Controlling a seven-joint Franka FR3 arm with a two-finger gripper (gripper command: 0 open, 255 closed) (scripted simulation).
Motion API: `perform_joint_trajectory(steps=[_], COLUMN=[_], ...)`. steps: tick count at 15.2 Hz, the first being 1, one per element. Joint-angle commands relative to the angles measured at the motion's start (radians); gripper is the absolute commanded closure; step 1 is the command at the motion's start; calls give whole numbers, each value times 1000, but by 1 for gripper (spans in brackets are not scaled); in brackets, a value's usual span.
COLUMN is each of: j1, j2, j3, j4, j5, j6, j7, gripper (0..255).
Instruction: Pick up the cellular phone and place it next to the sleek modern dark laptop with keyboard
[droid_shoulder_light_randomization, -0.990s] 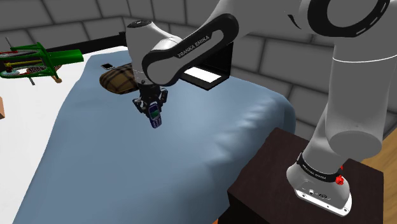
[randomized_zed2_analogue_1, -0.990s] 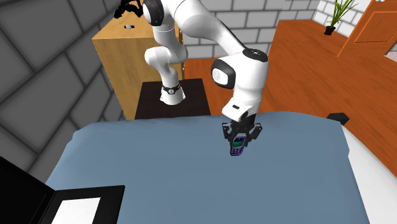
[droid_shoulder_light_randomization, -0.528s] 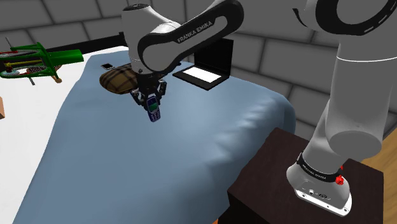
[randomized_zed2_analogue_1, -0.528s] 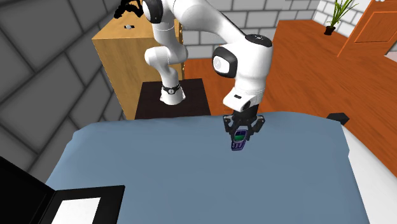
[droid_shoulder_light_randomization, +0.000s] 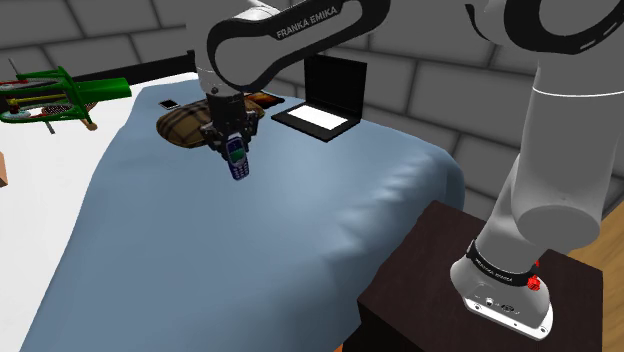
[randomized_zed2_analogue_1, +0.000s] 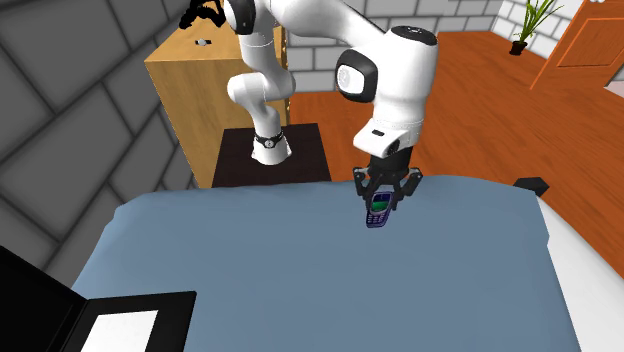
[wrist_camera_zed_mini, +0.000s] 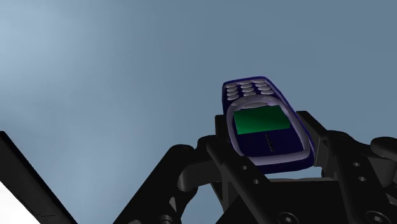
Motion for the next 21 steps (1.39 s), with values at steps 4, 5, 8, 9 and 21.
perform_joint_trajectory(steps=[4, 5, 8, 9, 21], j1=[1, 1, 3, 3, 17], j2=[-9, -10, -12, -12, 10], j3=[2, 3, 4, 4, 8], j4=[57, 69, 107, 121, 312], j5=[7, 8, 11, 11, 7], j6=[-65, -78, -118, -131, -301], j7=[-9, -11, -15, -16, -27], gripper=[255, 255, 255, 255, 255])
